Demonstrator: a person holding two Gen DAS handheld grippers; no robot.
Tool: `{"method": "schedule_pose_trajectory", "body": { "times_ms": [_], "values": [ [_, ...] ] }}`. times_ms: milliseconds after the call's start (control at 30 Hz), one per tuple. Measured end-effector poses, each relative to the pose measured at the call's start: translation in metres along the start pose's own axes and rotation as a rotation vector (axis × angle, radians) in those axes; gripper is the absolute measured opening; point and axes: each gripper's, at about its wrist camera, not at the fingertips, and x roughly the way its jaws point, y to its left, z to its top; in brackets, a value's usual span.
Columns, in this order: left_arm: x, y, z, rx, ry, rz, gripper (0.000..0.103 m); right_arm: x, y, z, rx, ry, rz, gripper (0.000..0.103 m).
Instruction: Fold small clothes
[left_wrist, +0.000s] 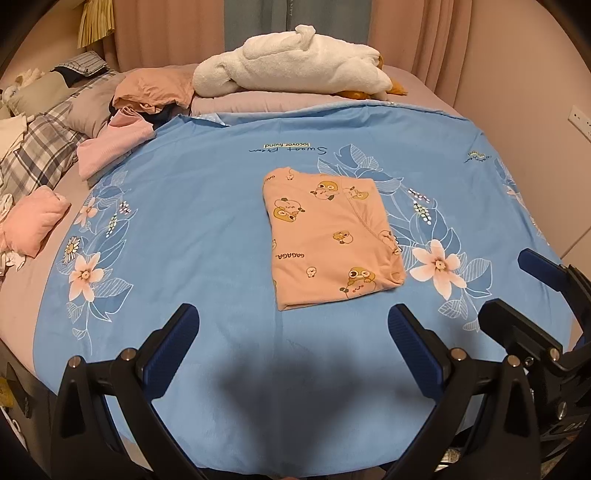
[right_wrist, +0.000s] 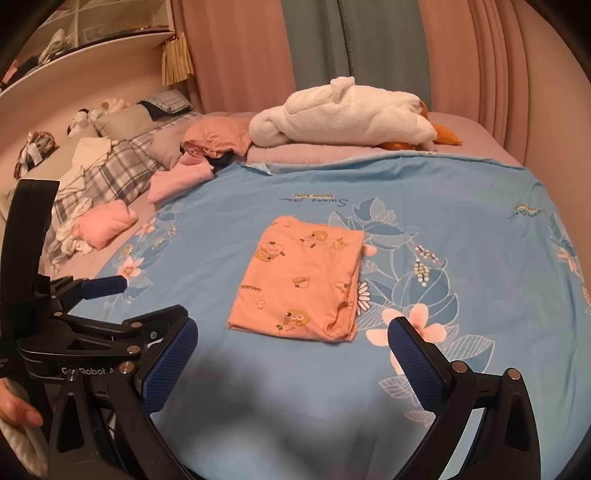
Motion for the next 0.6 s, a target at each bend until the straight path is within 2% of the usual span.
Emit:
{"method": "schedule_pose_trajectory", "body": {
  "times_ms": [600],
  "values": [
    [-0.0015, -0.0042, -0.0015, 0.006, 0.001, 0.001, 0.102, -0.0014, 0.0024, -0.0011, 0.001, -0.003, -0.004, 0.102]
  ]
}}
